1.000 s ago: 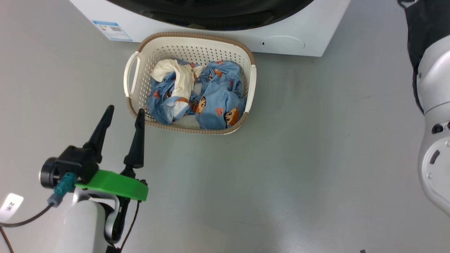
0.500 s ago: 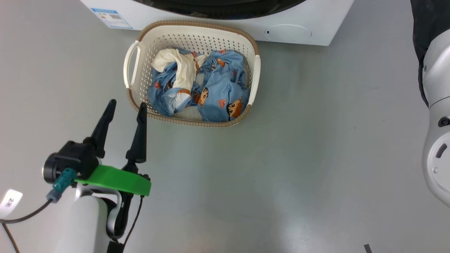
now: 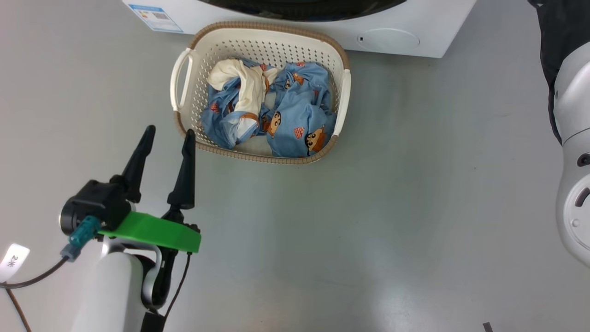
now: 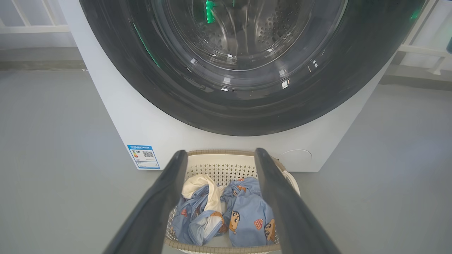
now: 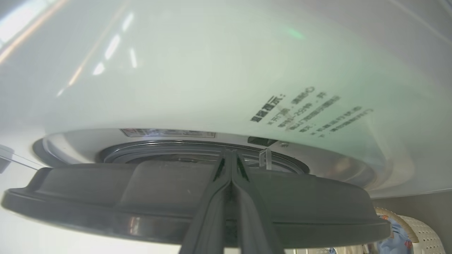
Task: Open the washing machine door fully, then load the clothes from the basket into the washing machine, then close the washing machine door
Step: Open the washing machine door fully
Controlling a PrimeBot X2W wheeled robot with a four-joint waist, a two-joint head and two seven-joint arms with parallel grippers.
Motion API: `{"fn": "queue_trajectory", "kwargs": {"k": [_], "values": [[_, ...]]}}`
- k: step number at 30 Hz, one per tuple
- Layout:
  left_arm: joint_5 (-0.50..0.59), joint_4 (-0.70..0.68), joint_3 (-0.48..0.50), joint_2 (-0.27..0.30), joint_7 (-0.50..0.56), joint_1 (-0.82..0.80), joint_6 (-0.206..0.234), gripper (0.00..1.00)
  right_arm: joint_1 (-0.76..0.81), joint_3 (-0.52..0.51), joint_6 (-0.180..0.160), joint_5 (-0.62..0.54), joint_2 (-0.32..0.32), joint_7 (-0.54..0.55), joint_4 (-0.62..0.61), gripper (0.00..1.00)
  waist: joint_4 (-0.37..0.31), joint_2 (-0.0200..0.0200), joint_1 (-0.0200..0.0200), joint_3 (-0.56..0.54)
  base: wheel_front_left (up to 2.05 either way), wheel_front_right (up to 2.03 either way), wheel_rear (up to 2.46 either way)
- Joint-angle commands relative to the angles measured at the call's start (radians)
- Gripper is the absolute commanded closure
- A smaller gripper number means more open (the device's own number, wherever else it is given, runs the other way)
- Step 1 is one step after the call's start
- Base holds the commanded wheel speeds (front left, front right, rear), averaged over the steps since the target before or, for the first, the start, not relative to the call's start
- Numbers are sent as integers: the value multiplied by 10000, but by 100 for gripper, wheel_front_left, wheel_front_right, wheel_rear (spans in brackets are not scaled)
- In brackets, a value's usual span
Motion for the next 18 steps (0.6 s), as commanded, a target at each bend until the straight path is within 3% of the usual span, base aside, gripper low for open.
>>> {"fn": "queue_trajectory", "kwargs": {"k": [1,18], "values": [[-111,-186,280,301,-63,-52,-15,0,-422,-20,16,-129,226,118,-161,100,14,0,0,-34,0,0,0],[-207,-269,146,300,-63,87,12,0,-934,-870,16,-918,-15,-53,531,100,229,0,0,-26,0,0,0]]}}
